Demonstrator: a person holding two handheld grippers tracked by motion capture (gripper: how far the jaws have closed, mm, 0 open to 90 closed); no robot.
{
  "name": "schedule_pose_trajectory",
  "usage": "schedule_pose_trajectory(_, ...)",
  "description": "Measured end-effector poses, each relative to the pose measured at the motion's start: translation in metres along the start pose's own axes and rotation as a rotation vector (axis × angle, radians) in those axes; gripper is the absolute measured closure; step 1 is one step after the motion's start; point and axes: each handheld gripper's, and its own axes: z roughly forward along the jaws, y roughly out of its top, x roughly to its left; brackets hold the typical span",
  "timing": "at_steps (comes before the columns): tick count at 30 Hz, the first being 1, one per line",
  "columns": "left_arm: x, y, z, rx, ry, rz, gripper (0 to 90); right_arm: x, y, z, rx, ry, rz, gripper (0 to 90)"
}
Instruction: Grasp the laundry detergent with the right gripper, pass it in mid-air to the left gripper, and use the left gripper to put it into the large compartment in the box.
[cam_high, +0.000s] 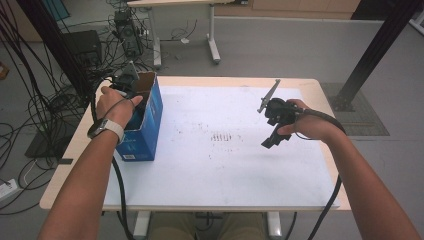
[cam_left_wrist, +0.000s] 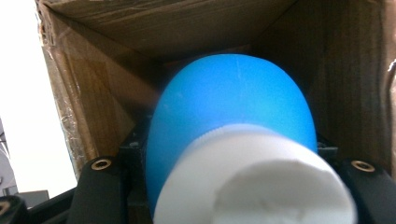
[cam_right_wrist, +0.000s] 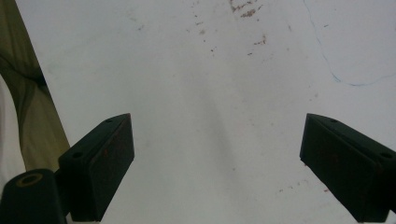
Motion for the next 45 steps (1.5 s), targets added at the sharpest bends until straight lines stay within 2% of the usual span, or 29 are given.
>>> schedule_pose_trajectory(29,0.0027,-0.0013,-0.0007,-0.016,-0.007,0.011,36.7,0.0013,0.0017,0.0015,0.004,0.003,-0.002,9.6)
schedule_pose_trajectory(40,0.0025,-0.001,-0.002,-0.024,-0.033,0.022,29.0,0.0034,0.0034,0.0022,0.006,0.004,-0.006,9.5)
schedule_pose_trajectory(45,0.0038,-0.0019,-0.0055,-0.047,-0.044,0.021,28.6,0.0034,0.0024,0.0023,0.002,0.004,-0.007,9.4)
